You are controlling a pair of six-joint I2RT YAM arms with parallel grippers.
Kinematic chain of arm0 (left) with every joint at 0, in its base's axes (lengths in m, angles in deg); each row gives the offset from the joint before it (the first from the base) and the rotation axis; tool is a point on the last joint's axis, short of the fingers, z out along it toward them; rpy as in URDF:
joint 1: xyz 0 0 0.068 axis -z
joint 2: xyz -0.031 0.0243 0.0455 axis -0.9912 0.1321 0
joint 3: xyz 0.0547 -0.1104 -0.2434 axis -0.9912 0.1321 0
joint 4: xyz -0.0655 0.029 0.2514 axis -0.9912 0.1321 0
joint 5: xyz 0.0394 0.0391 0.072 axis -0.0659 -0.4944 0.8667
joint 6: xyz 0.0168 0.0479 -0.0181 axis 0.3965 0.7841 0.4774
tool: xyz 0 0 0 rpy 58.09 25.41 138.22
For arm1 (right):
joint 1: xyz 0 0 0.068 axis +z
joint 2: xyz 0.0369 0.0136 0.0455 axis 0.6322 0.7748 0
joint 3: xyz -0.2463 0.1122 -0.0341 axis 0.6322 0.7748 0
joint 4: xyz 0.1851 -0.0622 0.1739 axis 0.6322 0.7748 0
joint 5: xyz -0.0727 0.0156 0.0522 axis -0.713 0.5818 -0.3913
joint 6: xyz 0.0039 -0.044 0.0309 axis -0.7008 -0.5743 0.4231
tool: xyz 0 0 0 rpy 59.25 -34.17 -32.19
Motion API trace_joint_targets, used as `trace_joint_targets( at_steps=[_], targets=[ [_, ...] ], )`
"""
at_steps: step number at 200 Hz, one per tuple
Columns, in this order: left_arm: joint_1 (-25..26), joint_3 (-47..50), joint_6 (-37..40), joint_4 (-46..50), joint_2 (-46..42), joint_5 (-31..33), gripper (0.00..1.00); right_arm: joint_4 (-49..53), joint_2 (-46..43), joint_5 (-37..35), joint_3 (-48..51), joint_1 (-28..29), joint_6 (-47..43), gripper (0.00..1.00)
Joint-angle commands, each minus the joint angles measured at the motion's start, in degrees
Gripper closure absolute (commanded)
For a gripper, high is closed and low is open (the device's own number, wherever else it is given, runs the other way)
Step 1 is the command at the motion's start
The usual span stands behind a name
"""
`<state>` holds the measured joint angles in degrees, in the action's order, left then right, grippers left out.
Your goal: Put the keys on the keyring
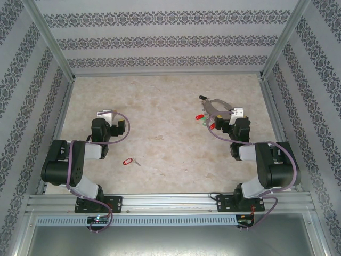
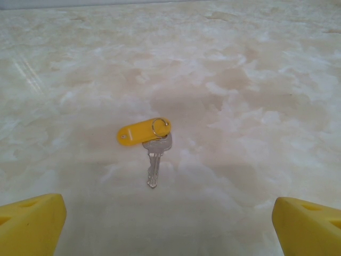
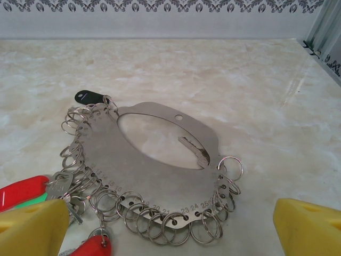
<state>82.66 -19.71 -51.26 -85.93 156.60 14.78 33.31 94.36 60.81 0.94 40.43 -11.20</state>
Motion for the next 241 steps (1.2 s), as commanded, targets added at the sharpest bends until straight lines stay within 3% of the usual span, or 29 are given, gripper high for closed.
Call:
trace_joint_targets(
  at_steps=[1,22,34,51,69,90,101,125,153,187,219,241],
  targets=[
    [-0.3,-3.1,1.9,6.8,-4.6,-3.5,0.0,4.8,-3.2,1.3,-3.5,-0.6,0.3,0.02],
    [0.4,-7.7,-0.1,21.8,-14.6,-3.4,0.0,28.1,-12.5,-0.8,-12.1,-0.5,2.4,0.02],
    [0.4,-11.1,-3.1,30.2,-21.3,-3.5,0.0,36.4,-17.2,-2.2,-15.6,-0.5,4.6,0.02],
    [0.3,-16.2,-4.5,41.5,-29.5,-3.8,0.0,40.6,-21.6,-4.5,-17.1,-0.6,8.1,0.02],
    [0.3,-20.3,-8.8,50.8,-34.8,2.0,0.0,43.4,-24.3,-5.4,-17.5,-1.2,15.9,0.02],
    [0.3,-24.0,-20.2,63.0,-38.1,10.6,0.0,44.9,-24.9,4.1,-17.8,-3.9,21.3,0.02],
    [0.3,-24.6,-21.8,65.7,-38.7,10.7,0.0,48.9,-23.1,5.0,-20.6,-4.2,22.1,0.02],
    [0.3,-22.8,-16.8,65.9,-37.9,0.6,0.0,60.1,-16.8,7.0,-28.8,-4.2,21.8,0.07],
    [0.3,-20.3,-16.2,69.8,-36.4,3.0,0.0,69.4,-9.2,10.7,-37.2,-3.7,17.6,0.13],
    [0.3,-20.0,-15.5,69.1,-35.3,2.4,0.0,65.7,2.1,13.1,-39.9,-2.6,10.5,0.27],
    [0.3,-20.5,-16.9,70.1,-34.9,3.8,0.0,74.8,16.7,16.6,-53.3,-2.1,18.7,0.44],
    [0.3,-20.2,-16.9,70.8,-35.0,5.9,0.0,72.5,20.9,19.0,-55.9,-0.6,22.2,0.44]
  ],
)
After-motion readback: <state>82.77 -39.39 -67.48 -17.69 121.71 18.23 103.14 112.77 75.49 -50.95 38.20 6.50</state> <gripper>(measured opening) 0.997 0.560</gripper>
